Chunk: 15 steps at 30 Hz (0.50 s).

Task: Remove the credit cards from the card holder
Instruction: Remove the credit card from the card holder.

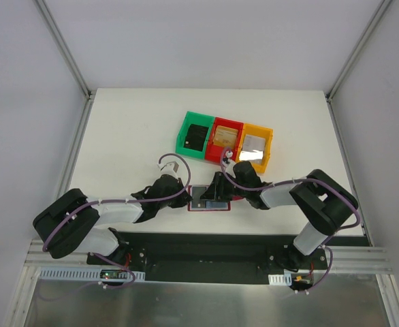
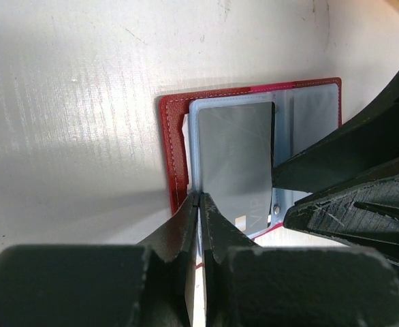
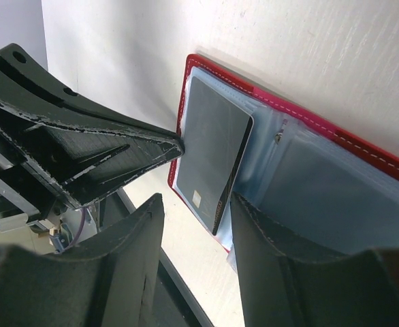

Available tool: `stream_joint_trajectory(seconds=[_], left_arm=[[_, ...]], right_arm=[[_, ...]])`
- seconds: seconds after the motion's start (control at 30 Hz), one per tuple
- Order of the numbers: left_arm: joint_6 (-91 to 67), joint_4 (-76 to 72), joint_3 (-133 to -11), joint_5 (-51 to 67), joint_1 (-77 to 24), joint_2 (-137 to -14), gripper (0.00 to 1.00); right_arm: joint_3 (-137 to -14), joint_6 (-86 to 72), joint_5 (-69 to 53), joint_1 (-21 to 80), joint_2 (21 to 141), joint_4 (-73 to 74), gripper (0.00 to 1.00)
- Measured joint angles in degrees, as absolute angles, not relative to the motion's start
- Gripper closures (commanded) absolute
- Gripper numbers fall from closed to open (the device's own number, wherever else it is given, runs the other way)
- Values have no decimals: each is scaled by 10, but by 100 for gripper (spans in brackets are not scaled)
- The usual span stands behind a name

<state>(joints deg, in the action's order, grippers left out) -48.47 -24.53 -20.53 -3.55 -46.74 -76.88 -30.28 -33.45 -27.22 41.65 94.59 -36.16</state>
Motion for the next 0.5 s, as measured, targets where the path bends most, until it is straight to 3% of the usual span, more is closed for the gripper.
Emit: stream_joint_trajectory(seconds=[0.5], left_arm=[[-485, -248, -213, -35, -467, -781, 88]], right_arm=[[-299, -346, -274, 413, 953, -396, 56]])
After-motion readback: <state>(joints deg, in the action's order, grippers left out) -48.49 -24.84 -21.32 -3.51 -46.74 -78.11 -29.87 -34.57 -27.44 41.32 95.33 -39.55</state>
